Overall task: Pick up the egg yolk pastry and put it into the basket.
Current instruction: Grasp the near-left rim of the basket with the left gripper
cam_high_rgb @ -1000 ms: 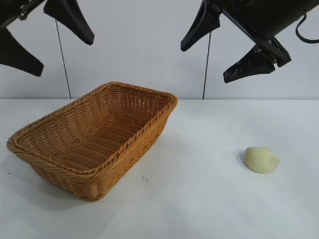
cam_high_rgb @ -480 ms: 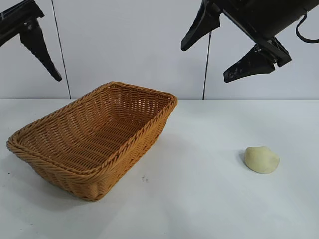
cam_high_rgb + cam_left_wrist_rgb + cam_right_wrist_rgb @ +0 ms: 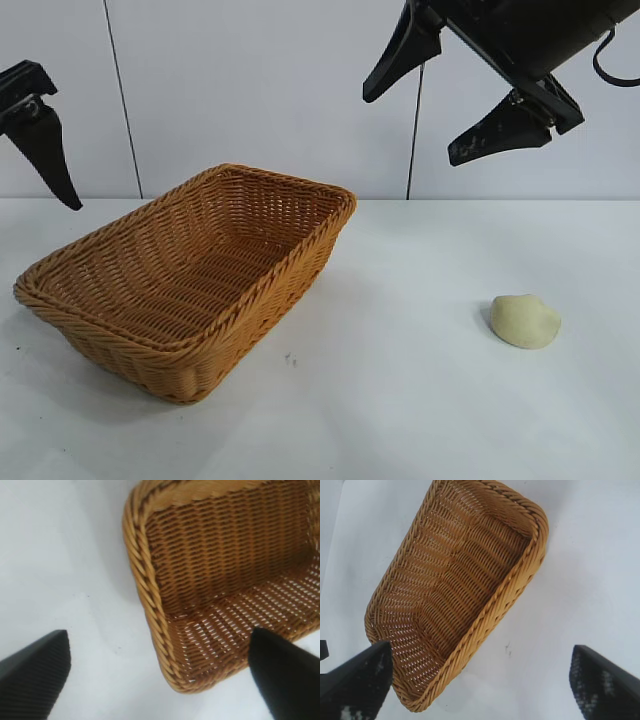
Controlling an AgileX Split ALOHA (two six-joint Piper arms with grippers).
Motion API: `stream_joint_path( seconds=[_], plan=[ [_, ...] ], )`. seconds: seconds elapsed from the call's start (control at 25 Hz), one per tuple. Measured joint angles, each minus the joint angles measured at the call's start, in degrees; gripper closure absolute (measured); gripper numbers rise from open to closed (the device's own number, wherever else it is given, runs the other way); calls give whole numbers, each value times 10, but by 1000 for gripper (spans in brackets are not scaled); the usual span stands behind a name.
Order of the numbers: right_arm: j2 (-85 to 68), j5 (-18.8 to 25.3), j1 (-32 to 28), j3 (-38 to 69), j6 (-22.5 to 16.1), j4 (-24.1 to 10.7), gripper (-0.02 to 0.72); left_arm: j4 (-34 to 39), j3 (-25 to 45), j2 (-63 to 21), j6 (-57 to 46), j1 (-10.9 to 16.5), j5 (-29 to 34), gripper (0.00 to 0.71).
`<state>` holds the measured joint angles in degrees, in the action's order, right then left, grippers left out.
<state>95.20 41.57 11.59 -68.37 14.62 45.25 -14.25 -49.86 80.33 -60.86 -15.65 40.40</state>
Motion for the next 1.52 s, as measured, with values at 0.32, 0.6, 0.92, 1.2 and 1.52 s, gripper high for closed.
stream_joint_path(
  seconds=[0.32,0.6,0.92,1.2,1.52],
  plan=[
    [0,0,0,0,0,0,18,4,5,4,-26,0,-1,18],
    [0,0,0,0,0,1,18,3,5,53,-27,-4,-20,18],
    [0,1,0,0,0,1,18,-17,5,156,-29,-53,-101,18],
    [0,5,0,0,0,1,18,-23,5,205,-27,-51,-158,18],
    [0,8,0,0,0,1,18,-23,5,228,-27,-51,-185,18]
  ],
)
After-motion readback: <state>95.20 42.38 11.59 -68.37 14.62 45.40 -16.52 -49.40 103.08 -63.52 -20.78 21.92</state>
